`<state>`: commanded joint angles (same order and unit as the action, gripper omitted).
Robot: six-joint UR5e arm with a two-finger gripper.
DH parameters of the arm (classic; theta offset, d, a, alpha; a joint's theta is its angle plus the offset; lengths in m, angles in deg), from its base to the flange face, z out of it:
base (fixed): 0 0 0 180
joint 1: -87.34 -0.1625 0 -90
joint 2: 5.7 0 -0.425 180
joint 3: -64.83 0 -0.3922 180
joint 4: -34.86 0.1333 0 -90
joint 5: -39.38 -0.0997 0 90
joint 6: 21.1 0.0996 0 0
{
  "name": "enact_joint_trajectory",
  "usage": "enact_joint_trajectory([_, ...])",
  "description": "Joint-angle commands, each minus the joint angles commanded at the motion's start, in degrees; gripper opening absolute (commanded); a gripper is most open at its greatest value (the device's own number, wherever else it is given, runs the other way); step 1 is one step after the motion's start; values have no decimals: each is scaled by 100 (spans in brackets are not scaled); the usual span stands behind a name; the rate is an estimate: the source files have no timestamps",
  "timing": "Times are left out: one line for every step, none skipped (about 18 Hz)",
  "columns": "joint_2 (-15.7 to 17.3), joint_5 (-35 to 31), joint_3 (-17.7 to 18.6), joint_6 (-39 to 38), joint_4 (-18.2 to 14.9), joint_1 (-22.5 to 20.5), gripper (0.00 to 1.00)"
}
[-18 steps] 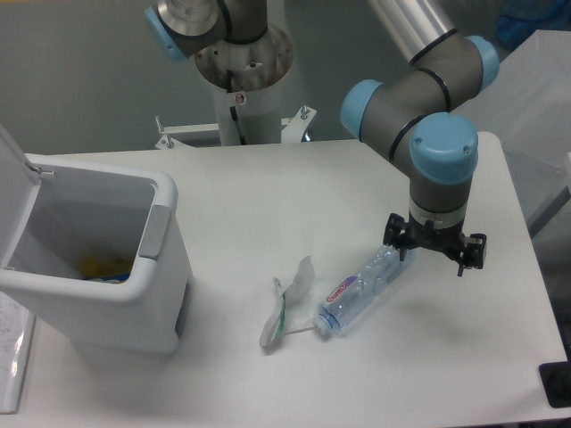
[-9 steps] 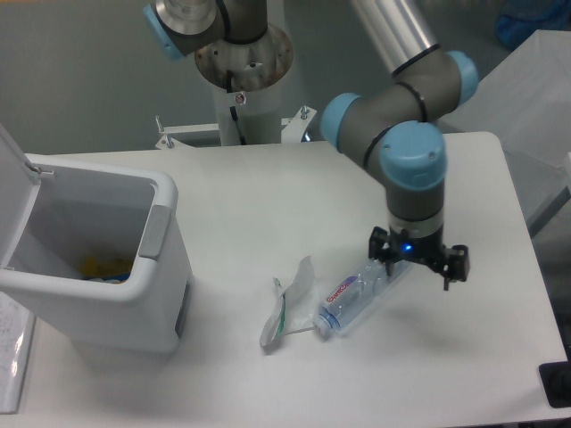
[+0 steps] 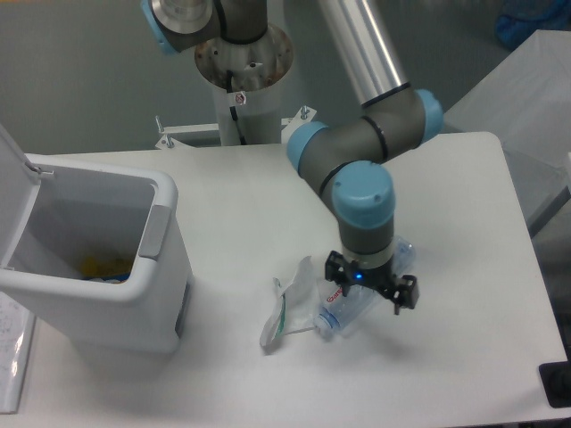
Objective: Place the trash in the trash can
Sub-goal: 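Move the open gripper over the clear plastic water bottle and lower, then close the gripper on the bottle's cap end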
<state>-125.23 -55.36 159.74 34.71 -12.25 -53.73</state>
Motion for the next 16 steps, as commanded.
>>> enact_joint_trajectory([-9,43,9,9,-9,0,100])
enact_joint_trajectory([-26,44,-8,9,-17,0,100])
enact_joint_trajectory([-61,44,-34,9,-18,0,100])
enact_joint_trajectory([-70,35,-52,9,-26,0,100])
enact_joint_trajectory([-79,44,-52,9,-26,0,100])
enact_joint_trajectory([-114,44,-43,17,-26,0,100])
enact_joint_trajectory([-167,35,-52,9,-26,9,100])
enact_joint_trajectory([-237,35,-69,9,-18,9,100])
enact_joint_trajectory([-324,35,-113,9,-18,9,100])
enact_joint_trajectory([-430,18,-201,0,-18,17,100])
enact_joint_trajectory([-553,-17,-332,0,-18,52,100])
enact_joint_trajectory([-667,-26,-420,-9,-18,70,100])
enact_joint_trajectory([-720,-27,-473,-9,-18,70,100])
enact_joint_trajectory([-747,-27,-500,-9,-18,70,100])
enact_joint_trajectory([-747,-27,-500,9,-26,70,100])
enact_joint_trajectory([-747,-18,-500,9,-26,70,100])
